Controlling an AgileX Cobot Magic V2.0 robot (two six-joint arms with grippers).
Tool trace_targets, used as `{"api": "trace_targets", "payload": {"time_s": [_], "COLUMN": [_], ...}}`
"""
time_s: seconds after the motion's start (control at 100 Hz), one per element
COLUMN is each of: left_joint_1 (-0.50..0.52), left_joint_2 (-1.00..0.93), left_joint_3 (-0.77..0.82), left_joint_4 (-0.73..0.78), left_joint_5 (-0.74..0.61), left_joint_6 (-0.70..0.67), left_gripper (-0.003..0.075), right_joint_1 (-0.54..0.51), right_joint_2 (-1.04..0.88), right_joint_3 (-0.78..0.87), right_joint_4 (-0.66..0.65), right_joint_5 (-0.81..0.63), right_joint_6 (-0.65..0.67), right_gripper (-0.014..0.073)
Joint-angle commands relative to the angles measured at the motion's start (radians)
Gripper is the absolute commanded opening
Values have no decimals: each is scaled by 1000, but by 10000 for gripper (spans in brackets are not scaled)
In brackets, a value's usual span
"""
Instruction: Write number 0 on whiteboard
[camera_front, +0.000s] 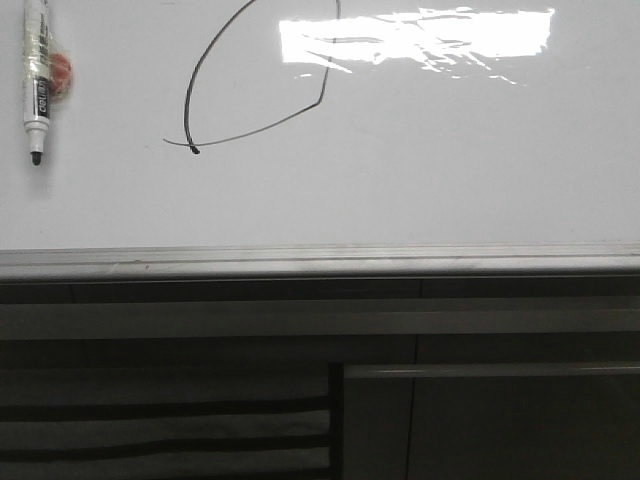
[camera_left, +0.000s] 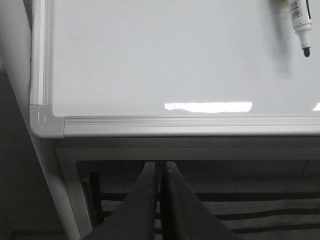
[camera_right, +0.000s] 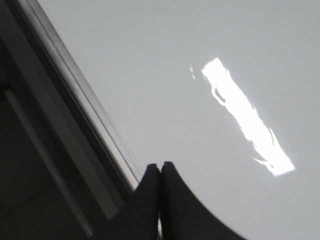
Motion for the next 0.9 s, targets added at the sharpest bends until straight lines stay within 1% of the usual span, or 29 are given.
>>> {"api": "trace_targets", "payload": {"time_s": [0.0, 0.05, 0.19, 0.26, 0.31, 0.37, 0.42, 0.53, 0.62, 0.78, 0.89], "left_joint_1": [-7, -7, -7, -7, -7, -7, -7, -7, -7, -7, -7], "left_joint_2": [-30, -30, -30, -30, -30, -30, -30, -30, -30, -30, -30], "left_joint_3": [33, 33, 33, 33, 33, 33, 33, 33, 31, 31, 31], "left_joint_4": [-12, -12, -12, -12, -12, -12, -12, -12, -12, -12, -12], "left_joint_5": [-49, -49, -49, -49, -49, -49, -49, -49, -49, -49, -49], "left_joint_6": [-1, -1, -1, -1, -1, -1, -1, -1, -1, -1, -1], "left_gripper": [-20, -20, -20, -20, -20, -20, -20, -20, -20, -20, -20], "right_joint_1": [-134, -213, -422, -495, -528, -544, -547, -547, -547, -547, -547], "right_joint_2": [12, 12, 12, 12, 12, 12, 12, 12, 12, 7, -54], "right_joint_3": [13, 13, 13, 13, 13, 13, 13, 10, 10, 10, 10], "right_joint_4": [-11, 10, 11, 11, 11, 12, 12, 16, 15, 18, 31], "right_joint_5": [-81, -81, -81, -81, -72, -41, 22, 246, 217, 212, 219], "right_joint_6": [-5, -5, -5, -5, -5, -5, -5, -5, -5, -5, -5], "right_gripper": [-69, -69, -69, -69, -69, -69, -69, -69, -69, -69, -69]}}
